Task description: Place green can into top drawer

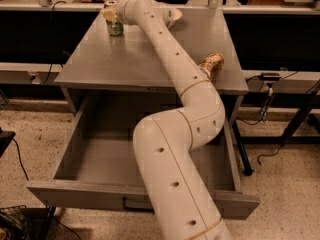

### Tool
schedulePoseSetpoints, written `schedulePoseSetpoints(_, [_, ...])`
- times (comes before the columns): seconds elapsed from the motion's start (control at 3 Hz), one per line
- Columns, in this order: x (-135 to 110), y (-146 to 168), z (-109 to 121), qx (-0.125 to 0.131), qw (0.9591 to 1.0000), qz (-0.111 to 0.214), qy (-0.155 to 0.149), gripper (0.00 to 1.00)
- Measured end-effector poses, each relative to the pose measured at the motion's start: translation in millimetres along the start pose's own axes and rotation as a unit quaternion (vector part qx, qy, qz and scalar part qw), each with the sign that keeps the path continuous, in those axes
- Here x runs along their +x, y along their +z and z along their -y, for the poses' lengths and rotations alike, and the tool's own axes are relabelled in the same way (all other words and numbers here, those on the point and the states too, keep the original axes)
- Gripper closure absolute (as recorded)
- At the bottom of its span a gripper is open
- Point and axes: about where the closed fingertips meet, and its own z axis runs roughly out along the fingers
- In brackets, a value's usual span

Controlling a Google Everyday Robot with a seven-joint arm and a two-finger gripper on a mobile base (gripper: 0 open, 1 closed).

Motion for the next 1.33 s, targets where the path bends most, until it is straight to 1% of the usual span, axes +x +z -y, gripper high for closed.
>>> schedulePoseSetpoints(0.33, [16,1,11,0.017,0.9997,-0.015,0.006,0.72])
schedulePoseSetpoints(0.67, [13,0,9,0.013,0.9999,-0.009,-0.001,0.96])
schedulePoseSetpoints(1.0, [-14,-6,-9,-0.027,0.9993,0.025,-0.012,1.00])
schedulePoseSetpoints(1.33, [-58,-42,-38,-0.115,0.9894,0.077,-0.045,1.00])
